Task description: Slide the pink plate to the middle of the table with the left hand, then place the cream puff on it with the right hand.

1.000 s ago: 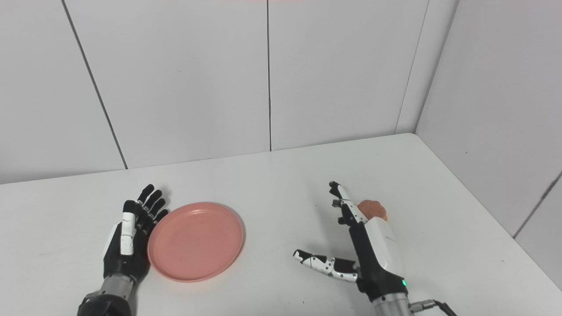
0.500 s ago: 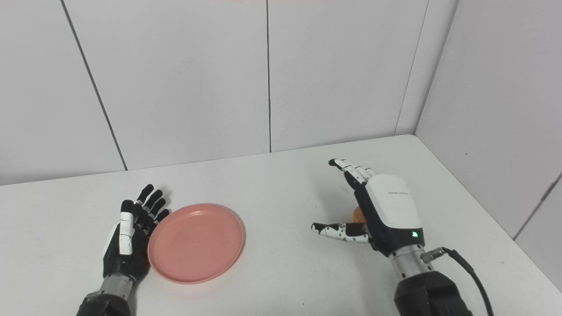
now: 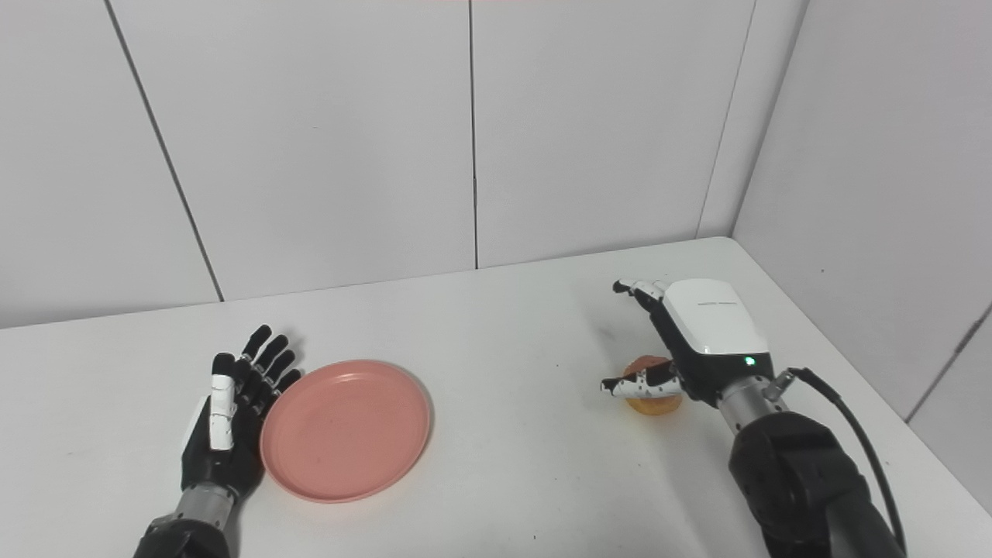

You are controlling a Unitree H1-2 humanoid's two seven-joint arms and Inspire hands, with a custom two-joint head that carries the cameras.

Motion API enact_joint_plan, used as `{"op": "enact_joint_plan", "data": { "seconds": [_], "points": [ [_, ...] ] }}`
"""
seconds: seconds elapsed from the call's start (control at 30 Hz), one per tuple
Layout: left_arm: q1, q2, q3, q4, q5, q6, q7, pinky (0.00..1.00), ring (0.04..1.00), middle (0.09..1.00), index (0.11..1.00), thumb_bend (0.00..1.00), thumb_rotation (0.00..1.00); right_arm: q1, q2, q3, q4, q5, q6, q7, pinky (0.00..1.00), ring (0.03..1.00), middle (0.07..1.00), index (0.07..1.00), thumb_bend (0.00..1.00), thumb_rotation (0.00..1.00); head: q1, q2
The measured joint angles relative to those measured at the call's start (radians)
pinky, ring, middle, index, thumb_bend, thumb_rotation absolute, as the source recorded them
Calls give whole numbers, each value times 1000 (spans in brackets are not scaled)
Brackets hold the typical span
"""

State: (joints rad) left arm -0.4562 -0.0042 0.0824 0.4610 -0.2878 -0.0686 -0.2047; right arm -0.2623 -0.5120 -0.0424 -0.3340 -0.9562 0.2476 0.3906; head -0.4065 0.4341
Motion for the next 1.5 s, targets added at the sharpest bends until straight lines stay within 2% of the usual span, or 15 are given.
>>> {"op": "enact_joint_plan", "data": {
  "seconds": [0.13, 0.4, 0.6, 0.77, 1.03, 1.4, 1.5],
  "points": [
    [0, 1, 0, 1, 0, 0, 0, 909, 935, 926, 913, 907, 866, -26, -19, 17, 18, -10, 34, 68, 610, 765, 818, 792, 1000, 374, 2, -3],
    [0, 1, -4, 1, 0, 0, -1, 891, 926, 917, 905, 918, 860, -76, -42, 35, 113, 29, 57, 137, 551, 721, 815, 794, 1000, 334, 6, 2],
    [0, 1, -4, 1, 0, 0, -1, 894, 929, 919, 915, 909, 863, -99, -50, 59, 158, 40, 65, 160, 579, 734, 810, 796, 1000, 299, 6, 5],
    [0, 0, -5, -3, 0, 2, -1, 887, 925, 916, 914, 909, 866, -114, -56, 95, 183, 32, 116, 209, 629, 783, 831, 795, 1000, 263, 8, 8],
    [4, -1, -4, -11, 0, 5, 1, 894, 923, 911, 910, 899, 854, -114, -84, 134, 211, 25, 161, 242, 630, 813, 867, 794, 1000, 235, 14, 14],
    [7, -1, -4, -16, 0, 8, 1, 891, 921, 911, 912, 899, 853, -116, -101, 161, 227, 30, 163, 243, 652, 824, 861, 779, 1000, 229, 12, 20],
    [7, -1, -4, -16, 0, 8, 1, 892, 920, 910, 911, 899, 856, -119, -117, 164, 232, 30, 163, 245, 645, 815, 854, 775, 1000, 194, 12, 20]
  ]
}}
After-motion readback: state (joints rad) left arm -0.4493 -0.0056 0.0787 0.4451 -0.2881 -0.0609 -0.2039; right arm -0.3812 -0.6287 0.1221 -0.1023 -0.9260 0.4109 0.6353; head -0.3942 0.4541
